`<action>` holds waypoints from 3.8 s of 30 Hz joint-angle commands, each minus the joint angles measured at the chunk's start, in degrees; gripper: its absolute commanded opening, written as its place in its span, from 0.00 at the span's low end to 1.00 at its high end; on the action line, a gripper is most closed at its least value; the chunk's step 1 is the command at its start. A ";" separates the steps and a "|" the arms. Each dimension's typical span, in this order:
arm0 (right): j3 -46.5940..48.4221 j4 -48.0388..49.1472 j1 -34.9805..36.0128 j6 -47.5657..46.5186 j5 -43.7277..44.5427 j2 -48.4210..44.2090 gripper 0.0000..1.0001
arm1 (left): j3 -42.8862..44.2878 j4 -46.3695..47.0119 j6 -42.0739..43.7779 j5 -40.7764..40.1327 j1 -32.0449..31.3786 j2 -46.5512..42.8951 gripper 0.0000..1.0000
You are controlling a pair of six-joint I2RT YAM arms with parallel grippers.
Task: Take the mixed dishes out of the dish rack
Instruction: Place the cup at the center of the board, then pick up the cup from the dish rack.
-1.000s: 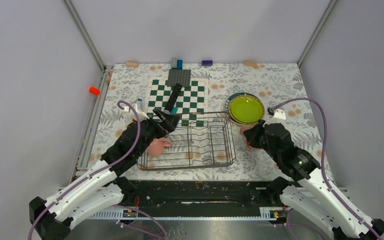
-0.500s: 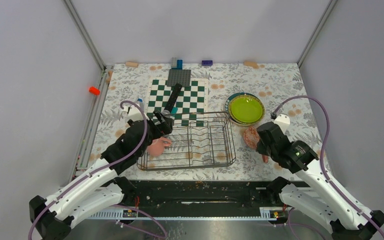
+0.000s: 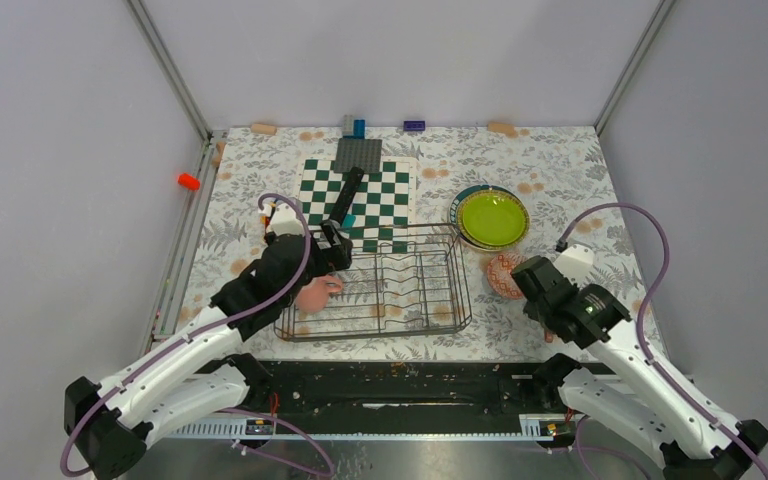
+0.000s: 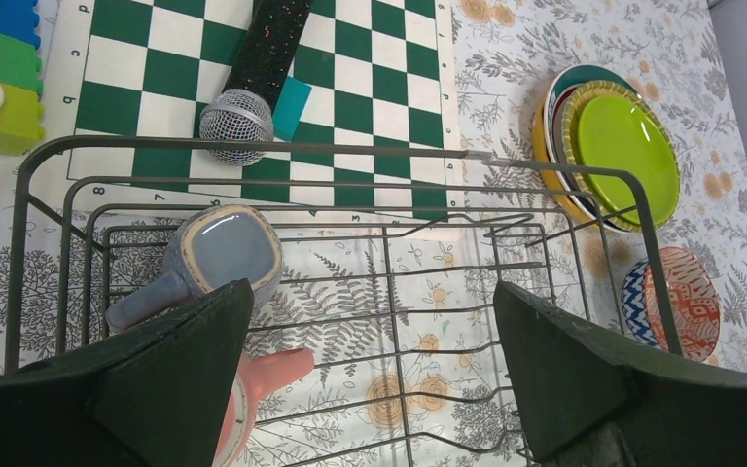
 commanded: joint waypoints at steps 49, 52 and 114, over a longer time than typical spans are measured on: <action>-8.45 17.18 -18.34 -8.31 -12.19 2.17 0.65 | 4.32 0.65 3.07 2.73 0.25 5.06 0.99; -7.00 15.58 -18.29 -7.53 -10.89 -0.14 0.76 | 4.28 0.65 3.08 2.85 0.27 4.97 0.99; -11.99 54.21 -18.34 -15.29 -25.52 4.57 1.00 | 6.68 -29.03 -5.33 -5.81 -0.26 9.12 0.99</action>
